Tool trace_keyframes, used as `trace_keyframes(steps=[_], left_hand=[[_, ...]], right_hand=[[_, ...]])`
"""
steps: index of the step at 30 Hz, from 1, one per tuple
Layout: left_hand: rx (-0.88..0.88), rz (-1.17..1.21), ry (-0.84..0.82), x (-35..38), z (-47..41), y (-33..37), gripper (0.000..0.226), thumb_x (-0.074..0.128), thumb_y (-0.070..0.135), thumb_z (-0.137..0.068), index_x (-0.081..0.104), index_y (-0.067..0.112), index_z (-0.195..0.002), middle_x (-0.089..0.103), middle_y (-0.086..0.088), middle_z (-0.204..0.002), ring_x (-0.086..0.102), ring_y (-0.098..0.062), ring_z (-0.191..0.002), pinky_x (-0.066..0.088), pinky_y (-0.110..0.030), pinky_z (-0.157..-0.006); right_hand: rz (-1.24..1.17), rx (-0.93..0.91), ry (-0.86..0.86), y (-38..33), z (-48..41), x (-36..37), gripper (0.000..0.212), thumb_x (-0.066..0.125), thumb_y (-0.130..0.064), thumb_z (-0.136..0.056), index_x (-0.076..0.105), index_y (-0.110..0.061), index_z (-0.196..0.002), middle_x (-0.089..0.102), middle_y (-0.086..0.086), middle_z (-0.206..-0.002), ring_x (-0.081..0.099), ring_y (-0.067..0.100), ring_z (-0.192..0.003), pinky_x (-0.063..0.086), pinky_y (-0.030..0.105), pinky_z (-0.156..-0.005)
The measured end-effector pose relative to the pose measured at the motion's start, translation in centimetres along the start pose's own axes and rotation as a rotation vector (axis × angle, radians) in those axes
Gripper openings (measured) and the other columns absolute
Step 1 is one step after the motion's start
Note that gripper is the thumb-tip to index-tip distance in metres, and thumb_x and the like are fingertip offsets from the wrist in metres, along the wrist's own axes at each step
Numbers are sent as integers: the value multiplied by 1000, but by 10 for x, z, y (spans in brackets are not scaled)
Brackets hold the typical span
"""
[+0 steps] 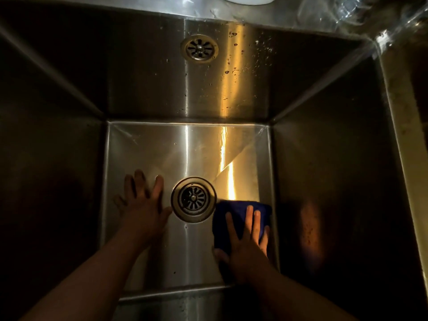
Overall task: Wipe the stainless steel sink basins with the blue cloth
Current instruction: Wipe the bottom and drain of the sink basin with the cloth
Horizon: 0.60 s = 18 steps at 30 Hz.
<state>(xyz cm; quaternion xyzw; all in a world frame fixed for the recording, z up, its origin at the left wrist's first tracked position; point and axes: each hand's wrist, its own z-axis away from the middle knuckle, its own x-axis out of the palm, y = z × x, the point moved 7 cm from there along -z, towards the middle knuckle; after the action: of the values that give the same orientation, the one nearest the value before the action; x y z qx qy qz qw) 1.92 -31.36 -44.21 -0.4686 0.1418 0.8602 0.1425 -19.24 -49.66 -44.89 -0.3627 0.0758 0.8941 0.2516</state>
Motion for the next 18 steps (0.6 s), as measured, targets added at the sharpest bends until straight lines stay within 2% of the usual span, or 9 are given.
trace_keyframes(steps=[5,12,18], left_hand=[[13,11,-14,-1,0,0,83,54,58,-84,10,35,-150,-15,-15,-157,-13,-41,-142,20,-67,-106],[24,-11,10,-4,1,1,82,51,59,-84,12,34,-151,-12,-18,-157,-9,-42,-142,24,-66,-105],[22,-11,6,-6,0,1,83,53,59,-83,13,34,-150,-11,-18,-157,-9,-42,-142,24,-66,-105]], right_hand=[[-109,95,141,-25,-64,-63,103,37,-81,-79,-40,-40,-135,-48,17,-143,-40,39,-135,-11,65,-108],[-85,26,95,-44,-132,-128,100,31,-85,-78,-36,-41,-139,-48,19,-144,-42,39,-133,-16,65,-108],[-101,15,168,-34,-165,-166,92,32,-82,-80,-22,-45,-145,-41,14,-150,-36,33,-139,-15,59,-111]])
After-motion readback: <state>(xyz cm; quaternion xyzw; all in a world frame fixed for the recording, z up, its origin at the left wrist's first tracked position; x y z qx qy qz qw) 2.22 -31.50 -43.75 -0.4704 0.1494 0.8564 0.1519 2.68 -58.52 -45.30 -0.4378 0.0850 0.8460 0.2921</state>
